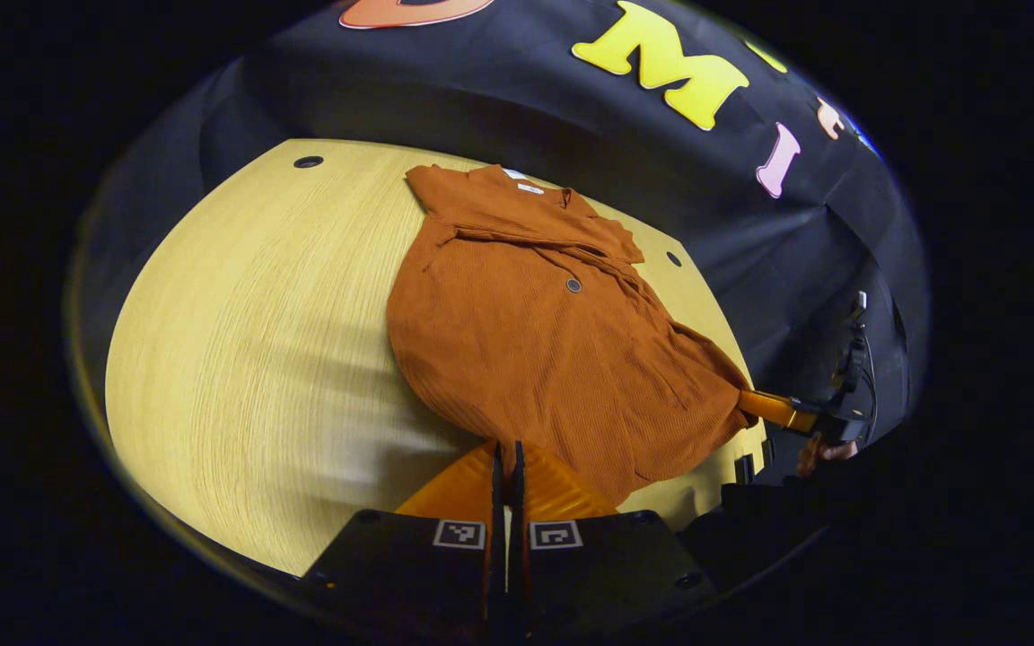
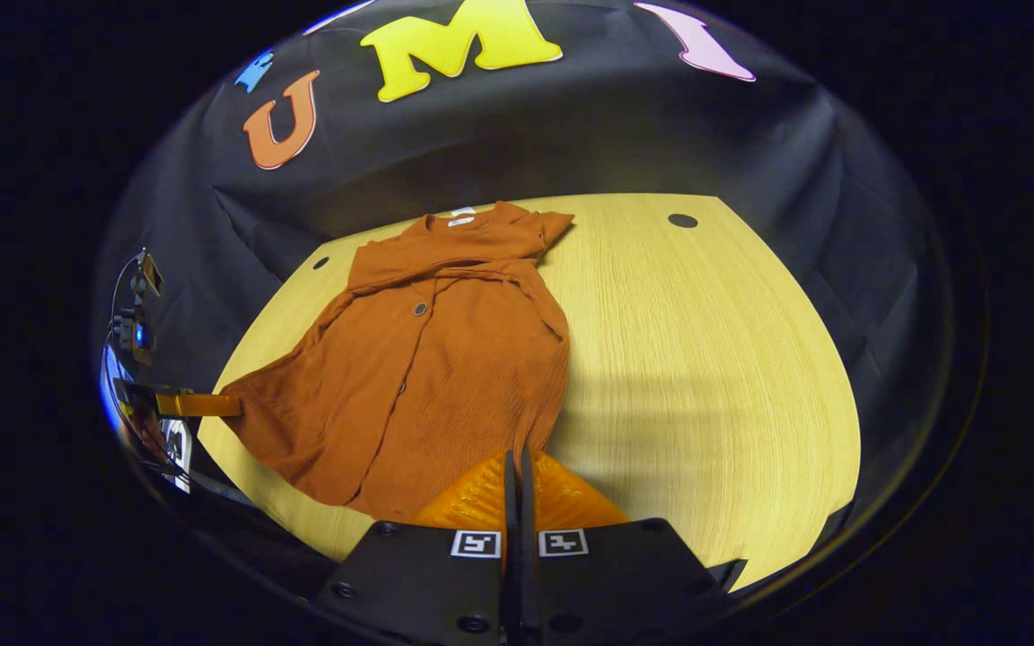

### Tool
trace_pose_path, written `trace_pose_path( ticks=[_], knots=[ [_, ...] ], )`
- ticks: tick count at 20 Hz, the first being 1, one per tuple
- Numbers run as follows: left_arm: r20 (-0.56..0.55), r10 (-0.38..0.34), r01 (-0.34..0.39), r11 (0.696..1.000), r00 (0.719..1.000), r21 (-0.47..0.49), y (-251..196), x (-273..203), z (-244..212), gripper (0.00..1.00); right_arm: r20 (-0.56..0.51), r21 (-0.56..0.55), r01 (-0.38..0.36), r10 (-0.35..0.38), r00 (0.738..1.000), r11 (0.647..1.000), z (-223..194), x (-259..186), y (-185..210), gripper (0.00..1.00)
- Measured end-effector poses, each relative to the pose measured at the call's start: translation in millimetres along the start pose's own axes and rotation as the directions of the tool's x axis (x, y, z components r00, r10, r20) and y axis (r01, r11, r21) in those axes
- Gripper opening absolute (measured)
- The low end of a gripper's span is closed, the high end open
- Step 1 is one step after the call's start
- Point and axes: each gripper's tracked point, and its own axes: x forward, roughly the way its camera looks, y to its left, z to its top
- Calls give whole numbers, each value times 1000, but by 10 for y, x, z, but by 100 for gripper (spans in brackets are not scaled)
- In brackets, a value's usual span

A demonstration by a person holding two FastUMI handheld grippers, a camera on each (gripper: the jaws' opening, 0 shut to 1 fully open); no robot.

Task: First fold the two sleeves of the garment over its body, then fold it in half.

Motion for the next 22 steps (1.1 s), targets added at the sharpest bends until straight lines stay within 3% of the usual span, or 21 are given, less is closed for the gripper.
trace_pose_path(
  ticks=[4, 8, 12, 19, 22],
  knots=[
    [26, 7, -8, 999, 1000, 40, -34, -183, 17, 4, 26, -11, -10, 10, 1000, 1000, 65, -183, 53, 0],
    [96, -23, 18, 999, 995, 51, -146, -243, 320, 4, 86, 21, -16, 14, 996, 1000, 443, -202, -10, 0],
    [186, -58, 44, 996, 981, 75, -247, -223, 920, 4, 176, 15, -23, 20, 984, 1000, 1089, -173, -31, 0],
    [316, -91, 32, 982, 944, 185, -292, -11, 2309, 4, 288, -126, -6, 43, 957, 992, 2379, 177, 94, 1],
    [346, -83, 32, 988, 935, 150, -193, 170, 2817, 4, 334, -136, -17, 62, 940, 991, 3000, 463, 270, 0]
  ],
)
